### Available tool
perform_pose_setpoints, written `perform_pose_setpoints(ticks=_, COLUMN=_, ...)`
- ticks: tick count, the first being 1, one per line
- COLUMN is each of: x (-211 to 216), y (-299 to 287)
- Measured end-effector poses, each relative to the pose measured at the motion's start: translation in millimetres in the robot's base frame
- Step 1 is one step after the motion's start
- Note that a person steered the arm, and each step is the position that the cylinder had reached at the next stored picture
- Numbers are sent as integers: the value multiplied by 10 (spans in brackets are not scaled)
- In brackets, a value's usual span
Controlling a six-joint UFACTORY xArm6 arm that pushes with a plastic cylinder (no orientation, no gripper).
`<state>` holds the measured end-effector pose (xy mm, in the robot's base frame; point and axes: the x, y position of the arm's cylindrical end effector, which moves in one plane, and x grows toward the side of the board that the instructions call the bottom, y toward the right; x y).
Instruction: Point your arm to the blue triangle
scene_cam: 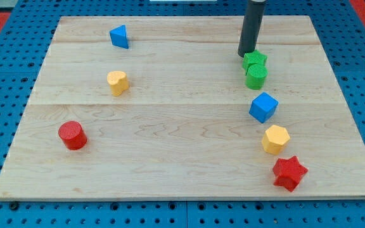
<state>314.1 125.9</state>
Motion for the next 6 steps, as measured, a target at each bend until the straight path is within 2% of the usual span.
perform_pose_setpoints(ticks=1, x=-241, y=-89)
perform_pose_setpoints(ticks=2, x=-363, y=107)
perform_pose_setpoints(ticks=3, x=-328, y=192)
perform_pose_setpoints(ticks=5, x=-268, y=-1578)
perform_pose_setpoints(ticks=6, x=-98, y=-2458)
